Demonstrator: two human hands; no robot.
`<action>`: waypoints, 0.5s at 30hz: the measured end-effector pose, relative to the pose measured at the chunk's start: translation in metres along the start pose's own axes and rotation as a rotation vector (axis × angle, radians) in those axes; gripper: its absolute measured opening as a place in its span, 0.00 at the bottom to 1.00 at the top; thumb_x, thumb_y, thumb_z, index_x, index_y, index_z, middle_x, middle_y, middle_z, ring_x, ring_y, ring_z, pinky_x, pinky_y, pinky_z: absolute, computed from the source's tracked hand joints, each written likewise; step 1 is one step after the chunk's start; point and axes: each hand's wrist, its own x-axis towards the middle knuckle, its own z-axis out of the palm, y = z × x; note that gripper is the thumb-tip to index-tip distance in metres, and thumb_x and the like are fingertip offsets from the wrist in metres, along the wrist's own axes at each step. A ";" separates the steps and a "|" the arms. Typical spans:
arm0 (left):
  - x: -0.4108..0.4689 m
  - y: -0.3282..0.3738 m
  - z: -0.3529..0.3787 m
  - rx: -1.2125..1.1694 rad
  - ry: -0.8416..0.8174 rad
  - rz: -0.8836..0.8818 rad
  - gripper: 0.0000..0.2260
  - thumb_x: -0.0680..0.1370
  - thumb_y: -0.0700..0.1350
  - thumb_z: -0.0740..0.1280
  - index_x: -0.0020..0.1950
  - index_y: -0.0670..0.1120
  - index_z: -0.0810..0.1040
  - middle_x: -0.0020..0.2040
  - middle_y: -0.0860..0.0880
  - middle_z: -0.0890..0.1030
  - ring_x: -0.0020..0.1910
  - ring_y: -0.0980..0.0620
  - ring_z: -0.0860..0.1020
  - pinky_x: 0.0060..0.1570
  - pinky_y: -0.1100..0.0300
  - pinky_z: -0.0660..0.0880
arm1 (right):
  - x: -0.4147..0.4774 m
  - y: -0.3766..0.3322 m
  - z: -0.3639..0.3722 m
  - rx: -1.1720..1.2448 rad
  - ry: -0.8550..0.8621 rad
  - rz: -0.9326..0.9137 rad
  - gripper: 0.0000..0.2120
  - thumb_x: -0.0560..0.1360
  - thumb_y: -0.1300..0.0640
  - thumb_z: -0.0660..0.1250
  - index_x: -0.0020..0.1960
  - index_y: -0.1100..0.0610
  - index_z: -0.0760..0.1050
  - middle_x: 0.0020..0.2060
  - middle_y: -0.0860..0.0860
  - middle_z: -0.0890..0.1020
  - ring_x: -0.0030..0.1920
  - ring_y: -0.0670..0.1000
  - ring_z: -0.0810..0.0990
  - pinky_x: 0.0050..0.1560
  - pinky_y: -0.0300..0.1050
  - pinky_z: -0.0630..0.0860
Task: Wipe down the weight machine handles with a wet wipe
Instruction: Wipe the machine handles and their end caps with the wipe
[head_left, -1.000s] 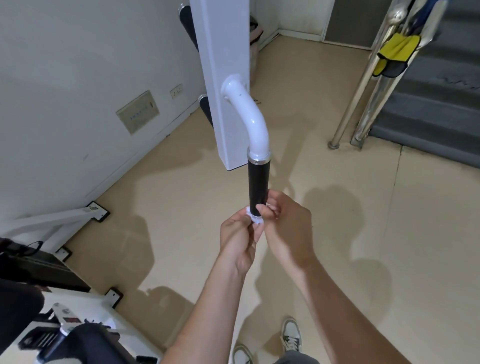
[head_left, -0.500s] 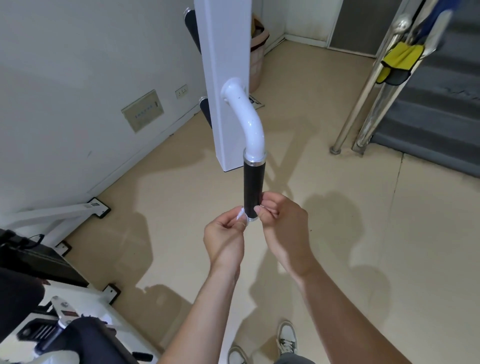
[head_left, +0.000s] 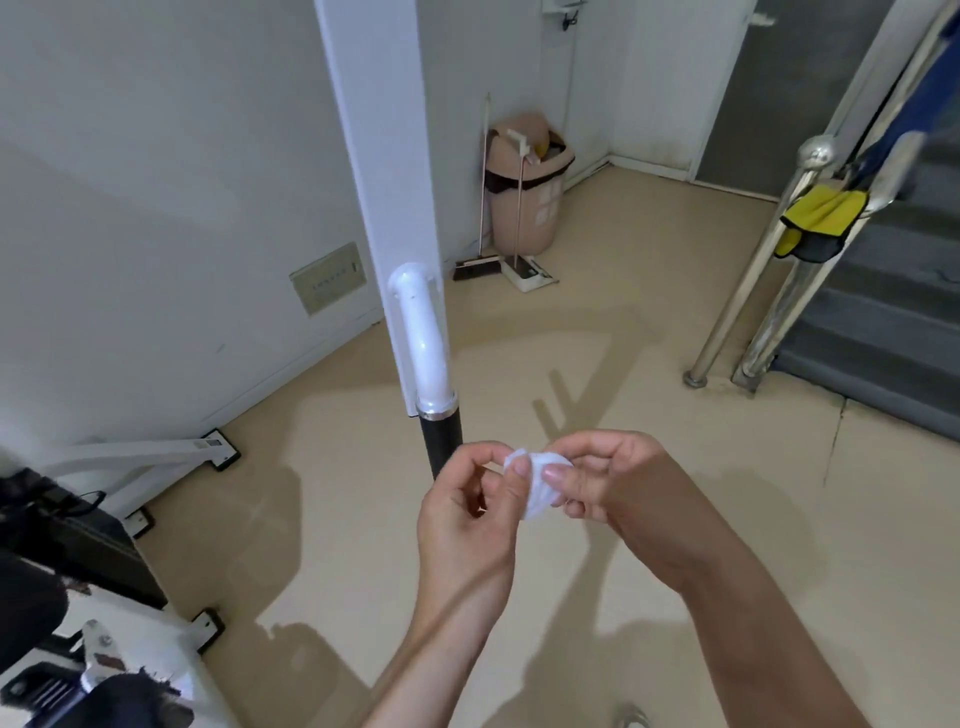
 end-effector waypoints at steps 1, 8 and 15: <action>0.000 0.000 0.014 0.011 0.014 -0.003 0.04 0.74 0.50 0.68 0.41 0.52 0.76 0.29 0.44 0.68 0.28 0.51 0.65 0.29 0.59 0.64 | 0.004 -0.004 -0.014 0.068 0.004 0.002 0.03 0.70 0.62 0.73 0.40 0.56 0.82 0.36 0.55 0.82 0.36 0.50 0.77 0.36 0.39 0.75; 0.011 0.006 0.120 0.221 0.134 0.082 0.09 0.77 0.41 0.67 0.40 0.54 0.75 0.31 0.51 0.75 0.31 0.55 0.72 0.31 0.66 0.68 | 0.030 -0.025 -0.112 0.330 0.052 0.011 0.03 0.74 0.64 0.67 0.43 0.58 0.75 0.34 0.55 0.79 0.30 0.48 0.76 0.30 0.37 0.72; 0.048 0.019 0.176 0.188 0.202 0.092 0.12 0.72 0.36 0.72 0.42 0.53 0.77 0.33 0.53 0.77 0.33 0.56 0.74 0.35 0.64 0.73 | 0.072 -0.040 -0.154 -0.091 0.281 -0.257 0.12 0.69 0.67 0.70 0.41 0.50 0.76 0.37 0.47 0.80 0.34 0.47 0.76 0.34 0.39 0.72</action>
